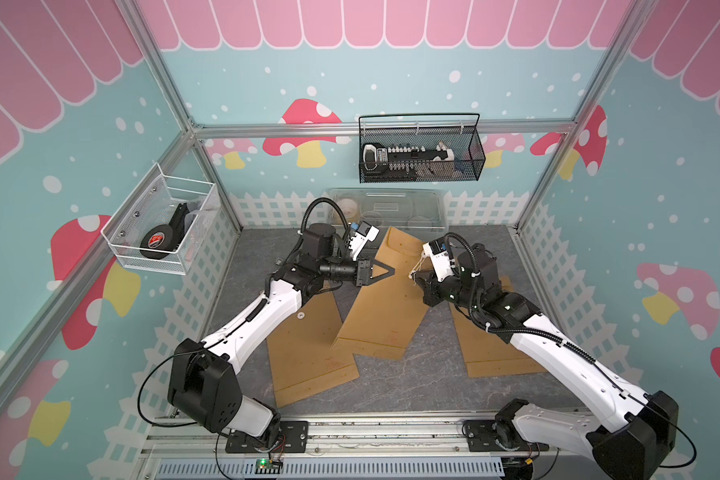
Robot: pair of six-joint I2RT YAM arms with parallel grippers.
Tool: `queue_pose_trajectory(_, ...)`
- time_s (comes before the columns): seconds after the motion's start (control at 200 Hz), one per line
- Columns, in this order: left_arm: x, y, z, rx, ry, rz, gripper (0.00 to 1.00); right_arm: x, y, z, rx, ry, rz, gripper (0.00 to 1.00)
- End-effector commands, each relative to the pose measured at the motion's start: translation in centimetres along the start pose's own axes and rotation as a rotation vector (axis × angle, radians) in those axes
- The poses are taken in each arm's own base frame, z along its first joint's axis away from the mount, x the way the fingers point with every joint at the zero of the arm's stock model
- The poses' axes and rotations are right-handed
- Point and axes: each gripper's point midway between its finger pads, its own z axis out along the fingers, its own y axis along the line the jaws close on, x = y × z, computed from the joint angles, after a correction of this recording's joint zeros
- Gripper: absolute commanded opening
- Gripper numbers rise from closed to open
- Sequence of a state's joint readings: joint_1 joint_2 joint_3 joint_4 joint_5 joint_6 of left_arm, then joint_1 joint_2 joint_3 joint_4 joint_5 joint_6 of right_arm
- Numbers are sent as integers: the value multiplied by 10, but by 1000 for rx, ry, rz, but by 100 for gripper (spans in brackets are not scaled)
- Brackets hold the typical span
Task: Close the mouth of the file bag
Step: Close the file bag.
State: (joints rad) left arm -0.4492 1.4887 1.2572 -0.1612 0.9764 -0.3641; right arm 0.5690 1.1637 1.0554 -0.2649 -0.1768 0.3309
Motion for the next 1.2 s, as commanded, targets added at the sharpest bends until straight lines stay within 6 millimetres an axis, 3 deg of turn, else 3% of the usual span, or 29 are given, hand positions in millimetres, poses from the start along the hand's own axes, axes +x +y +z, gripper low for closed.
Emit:
queue_pose_trajectory(0.0, -9, -15, -4, 26, -27, 48, 0, -4, 5, 0, -32, -24, 5, 0)
queue_pose_trajectory(0.35, -26, -12, -3, 16, -100, 18, 0, 8, -8, -7, -5, -56, 31, 0)
queue_pose_trajectory(0.62, -26, -9, -5, -5, -105, 12, 0, -9, -6, -21, -60, -131, 48, 0)
queue_pose_trajectory(0.856, -29, -11, -9, -9, -115, 14, 0, 2, -38, -27, 7, -131, 115, 0)
queue_pose_trajectory(1.196, -30, -18, -13, -4, -116, 26, 0, -3, -56, -33, 93, -115, 120, 0)
